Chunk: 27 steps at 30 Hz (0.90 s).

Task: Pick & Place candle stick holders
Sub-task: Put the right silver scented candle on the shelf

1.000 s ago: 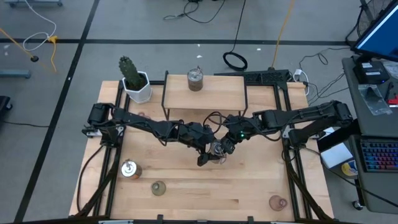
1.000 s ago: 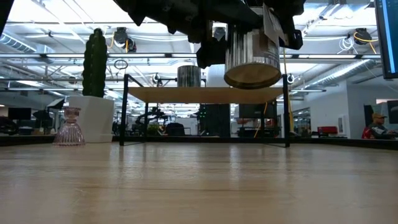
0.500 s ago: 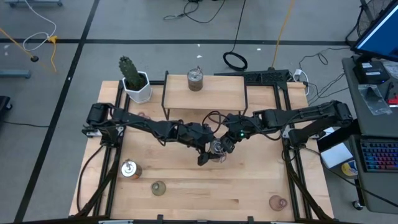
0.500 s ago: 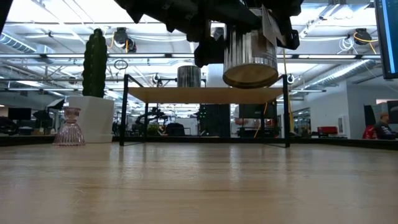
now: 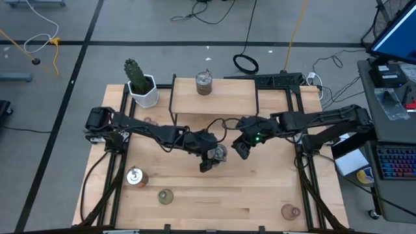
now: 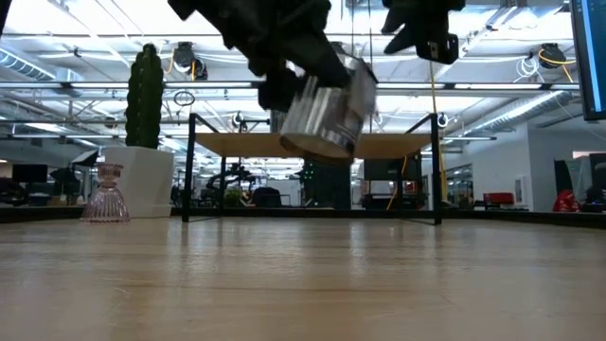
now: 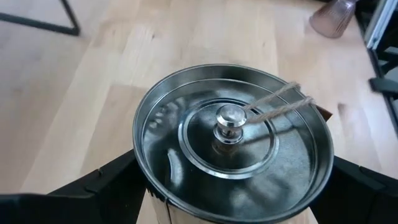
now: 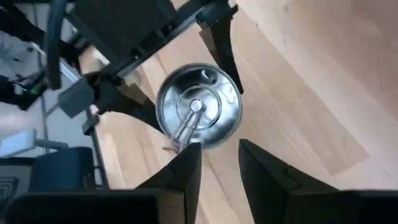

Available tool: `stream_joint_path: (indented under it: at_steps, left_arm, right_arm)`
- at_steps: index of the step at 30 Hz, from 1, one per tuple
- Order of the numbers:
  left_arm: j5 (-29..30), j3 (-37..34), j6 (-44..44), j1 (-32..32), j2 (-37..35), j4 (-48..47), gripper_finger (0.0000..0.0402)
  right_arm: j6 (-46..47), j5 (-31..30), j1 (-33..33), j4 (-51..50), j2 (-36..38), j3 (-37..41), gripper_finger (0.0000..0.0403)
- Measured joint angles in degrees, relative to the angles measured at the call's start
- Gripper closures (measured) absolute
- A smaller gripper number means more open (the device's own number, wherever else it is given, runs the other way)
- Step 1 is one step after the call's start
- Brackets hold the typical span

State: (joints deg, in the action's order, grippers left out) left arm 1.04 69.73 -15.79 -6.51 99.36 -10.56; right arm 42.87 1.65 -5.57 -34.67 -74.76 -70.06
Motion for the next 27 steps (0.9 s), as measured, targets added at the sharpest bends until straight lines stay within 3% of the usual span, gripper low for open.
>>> stream_joint_path:
  at_steps: [5,16,22,27]
  left_arm:
    - [5.92,-0.04,-1.87,-0.54,-5.06,-5.87,0.0045]
    - [30.76,-0.02,-8.57,1.85,-17.55,-14.62,0.0045]
    - [41.56,-0.02,-8.96,6.66,-20.6,-17.8,0.0045]
    - [46.96,-0.07,-10.7,12.72,-21.2,-19.25,0.0045]
  right_arm:
    - [-1.87,-2.8,0.32,-0.89,2.56,-0.07,0.0309]
    - [-4.59,-6.31,0.2,-9.65,6.21,0.17,0.0312]
    - [-4.08,-6.19,0.2,-14.34,6.84,0.24,0.0312]
    - [-3.54,-6.39,0.2,-15.3,6.97,0.24,0.0312]
